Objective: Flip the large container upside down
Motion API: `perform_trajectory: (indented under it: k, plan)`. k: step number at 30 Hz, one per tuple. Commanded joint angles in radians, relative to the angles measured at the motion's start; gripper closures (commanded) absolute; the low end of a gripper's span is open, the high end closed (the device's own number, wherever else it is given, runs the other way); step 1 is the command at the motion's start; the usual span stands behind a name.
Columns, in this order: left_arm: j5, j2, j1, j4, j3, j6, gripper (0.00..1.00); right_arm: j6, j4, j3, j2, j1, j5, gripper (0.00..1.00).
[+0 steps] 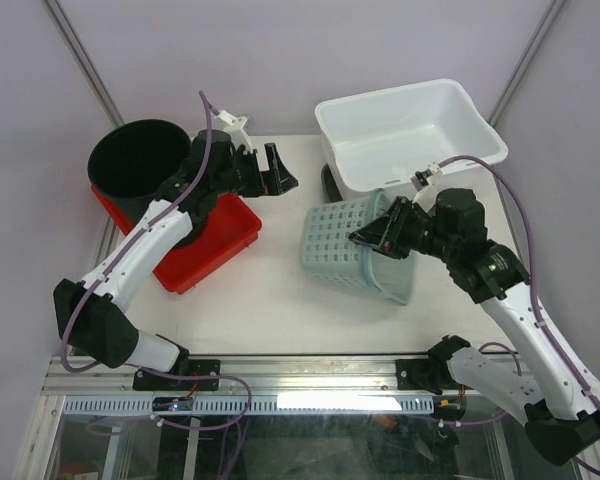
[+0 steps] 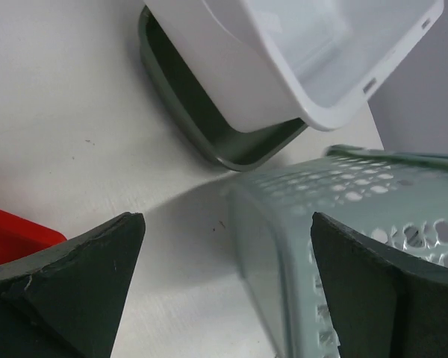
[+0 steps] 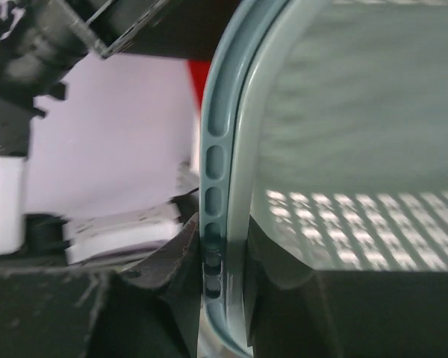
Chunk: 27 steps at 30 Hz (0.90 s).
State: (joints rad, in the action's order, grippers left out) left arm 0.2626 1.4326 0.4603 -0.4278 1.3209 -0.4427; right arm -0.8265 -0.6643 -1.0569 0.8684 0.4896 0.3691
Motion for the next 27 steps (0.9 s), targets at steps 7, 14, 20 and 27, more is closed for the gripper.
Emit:
perform_trajectory:
  k: [7, 14, 20, 27]
  plan:
    - [-0.014, -0.082, -0.008, -0.055, 0.196, 0.015, 0.01, -0.390, 0.606, 0.067, 0.023, 0.083, 0.176, 1.00]
    - [-0.015, -0.110, -0.008, -0.070, 0.193, 0.028, 0.01, -0.623, 0.994, 0.310, 0.001, 0.112, 0.133, 1.00]
    - [-0.032, -0.118, -0.008, -0.078, 0.181, 0.037, 0.01, -0.717, 1.195, 0.421, 0.019, 0.163, 0.062, 1.00]
    - [-0.005, -0.105, -0.009, -0.072, 0.188, -0.006, 0.01, -0.875, 1.634, 0.474, 0.226, 0.196, 0.067, 1.00]
